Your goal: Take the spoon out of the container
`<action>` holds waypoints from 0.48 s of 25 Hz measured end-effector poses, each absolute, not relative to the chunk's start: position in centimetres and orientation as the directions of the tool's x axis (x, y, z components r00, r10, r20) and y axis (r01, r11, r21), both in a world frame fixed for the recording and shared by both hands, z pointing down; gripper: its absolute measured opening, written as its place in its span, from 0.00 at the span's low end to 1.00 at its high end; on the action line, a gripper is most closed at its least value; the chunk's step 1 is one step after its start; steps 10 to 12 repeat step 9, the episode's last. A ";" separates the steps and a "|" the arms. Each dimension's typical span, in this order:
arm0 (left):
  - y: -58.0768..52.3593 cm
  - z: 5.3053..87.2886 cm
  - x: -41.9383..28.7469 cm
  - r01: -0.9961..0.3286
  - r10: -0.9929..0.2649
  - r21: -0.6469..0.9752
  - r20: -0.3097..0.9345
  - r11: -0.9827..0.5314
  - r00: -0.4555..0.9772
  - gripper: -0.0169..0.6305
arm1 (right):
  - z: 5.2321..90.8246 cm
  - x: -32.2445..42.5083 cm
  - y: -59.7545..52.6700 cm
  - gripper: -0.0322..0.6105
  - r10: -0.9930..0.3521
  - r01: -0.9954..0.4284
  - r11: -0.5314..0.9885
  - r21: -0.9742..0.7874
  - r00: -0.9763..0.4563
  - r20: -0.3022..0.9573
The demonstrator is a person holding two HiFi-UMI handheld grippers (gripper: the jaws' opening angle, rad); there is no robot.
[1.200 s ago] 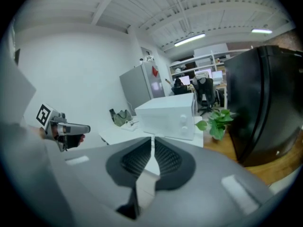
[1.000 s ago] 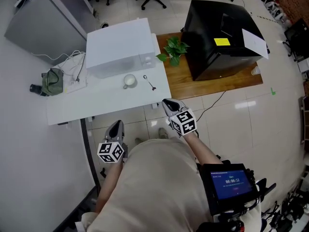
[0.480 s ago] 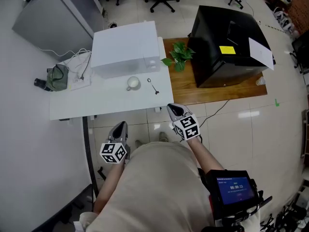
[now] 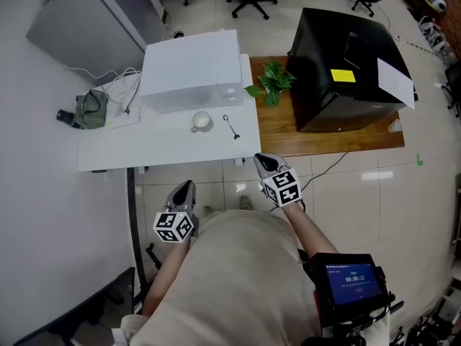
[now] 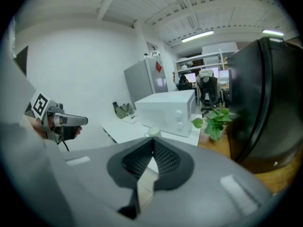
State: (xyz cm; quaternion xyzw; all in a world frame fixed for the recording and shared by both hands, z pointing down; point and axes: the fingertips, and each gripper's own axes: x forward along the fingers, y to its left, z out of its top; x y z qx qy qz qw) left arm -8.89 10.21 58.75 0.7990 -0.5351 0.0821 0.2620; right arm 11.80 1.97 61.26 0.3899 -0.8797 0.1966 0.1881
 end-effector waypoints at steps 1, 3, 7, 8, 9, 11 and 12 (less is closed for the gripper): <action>10.3 58.8 -8.8 -0.899 -0.813 0.330 0.412 -0.289 0.412 0.00 | 61.4 12.0 1.9 0.05 -0.610 -0.759 0.619 -0.201 -0.626 0.486; 10.2 58.8 -8.6 -0.900 -0.815 0.331 0.412 -0.283 0.407 0.00 | 61.7 12.2 1.8 0.05 -0.604 -0.757 0.621 -0.203 -0.628 0.490; 10.1 59.0 -8.3 -0.908 -0.825 0.328 0.413 -0.261 0.387 0.00 | 62.2 12.5 1.4 0.05 -0.586 -0.744 0.636 -0.207 -0.640 0.498; 10.1 59.1 -8.2 -0.909 -0.826 0.326 0.414 -0.258 0.383 0.00 | 62.2 12.6 1.4 0.05 -0.581 -0.740 0.639 -0.209 -0.643 0.499; 10.1 59.3 -8.1 -0.911 -0.827 0.323 0.416 -0.255 0.379 0.00 | 62.3 12.6 1.4 0.05 -0.577 -0.736 0.643 -0.211 -0.646 0.499; 10.1 59.3 -8.1 -0.911 -0.827 0.323 0.416 -0.255 0.379 0.00 | 62.3 12.6 1.4 0.05 -0.577 -0.736 0.643 -0.211 -0.646 0.499; 10.1 59.3 -8.1 -0.911 -0.827 0.323 0.416 -0.255 0.379 0.00 | 62.3 12.6 1.4 0.05 -0.577 -0.736 0.643 -0.211 -0.646 0.499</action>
